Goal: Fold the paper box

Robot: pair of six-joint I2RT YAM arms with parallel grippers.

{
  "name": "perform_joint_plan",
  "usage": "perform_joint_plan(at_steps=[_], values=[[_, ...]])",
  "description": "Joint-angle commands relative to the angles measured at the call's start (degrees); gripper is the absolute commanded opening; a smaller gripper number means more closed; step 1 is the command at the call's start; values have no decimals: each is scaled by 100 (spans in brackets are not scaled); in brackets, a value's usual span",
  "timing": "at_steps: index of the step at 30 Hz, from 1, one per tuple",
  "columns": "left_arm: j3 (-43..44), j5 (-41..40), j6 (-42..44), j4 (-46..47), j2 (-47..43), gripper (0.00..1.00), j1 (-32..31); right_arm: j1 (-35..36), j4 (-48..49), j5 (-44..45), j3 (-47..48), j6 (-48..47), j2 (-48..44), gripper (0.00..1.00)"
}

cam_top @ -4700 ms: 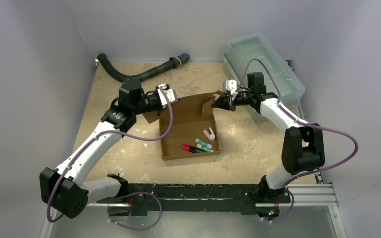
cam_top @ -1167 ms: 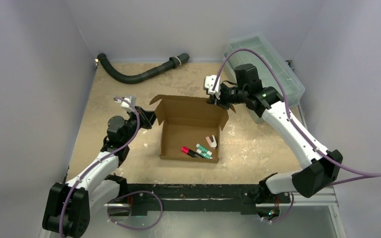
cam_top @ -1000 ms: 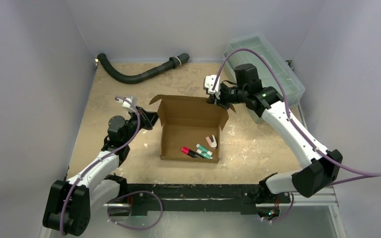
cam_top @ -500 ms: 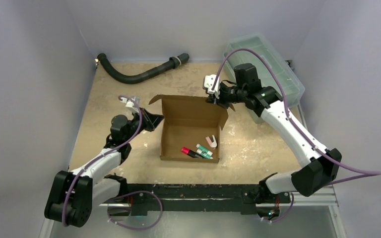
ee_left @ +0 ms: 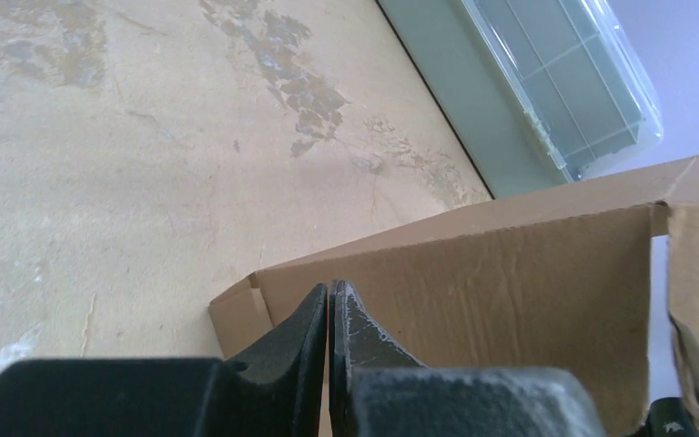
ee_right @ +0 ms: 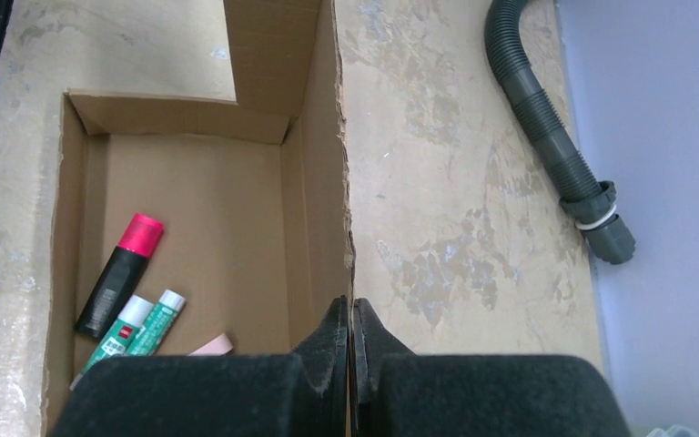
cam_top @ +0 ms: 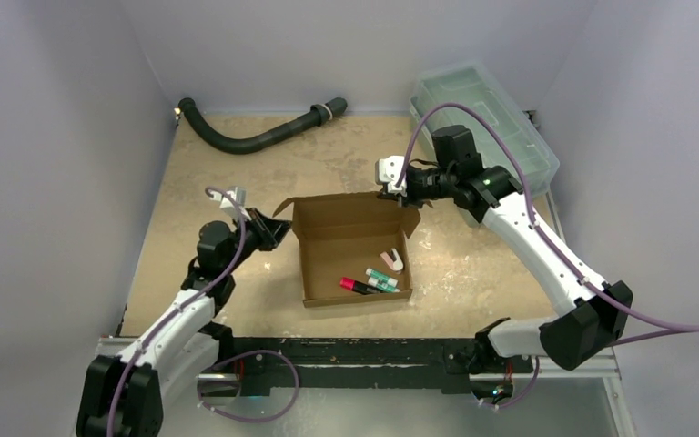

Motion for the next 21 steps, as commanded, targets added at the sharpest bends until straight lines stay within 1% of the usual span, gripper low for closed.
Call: perform_joint_plan(at_steps=[1,6,10,11,13,15,17,18,19,20,21], values=[[262,-432,-223,-1228,-679,4,23,10,-441,-104,-99,-120,64,0],[783,-1063,-361,-2987,-1569,8,23,7,-499,-98,-82,-121,66,0],[1356,-1229,45,-3923,-2131,14,23,9,-553,-175,-77,-129,66,1],[1543,-1237,211,-4098,-2240,19,23,10,-550,-198,-85,-123,66,1],[1896,-1021,655,-4207,-2418,34,23,6,-557,-244,-98,-119,57,2],[2195,-615,1146,-3949,-2481,52,23,12,-548,-251,-87,-110,65,2],[2521,-155,1715,-3616,-2312,67,23,5,-543,-251,-78,-96,82,2],[2714,100,2012,-3462,-2115,70,23,6,-548,-257,-79,-95,90,2],[2993,411,2287,-3282,-1855,72,23,9,-548,-259,-81,-95,96,2],[3158,712,2620,-3276,-1553,72,23,10,-546,-259,-78,-83,100,2],[3510,1051,2958,-3302,-1211,72,23,7,-551,-260,-74,-81,109,3]])
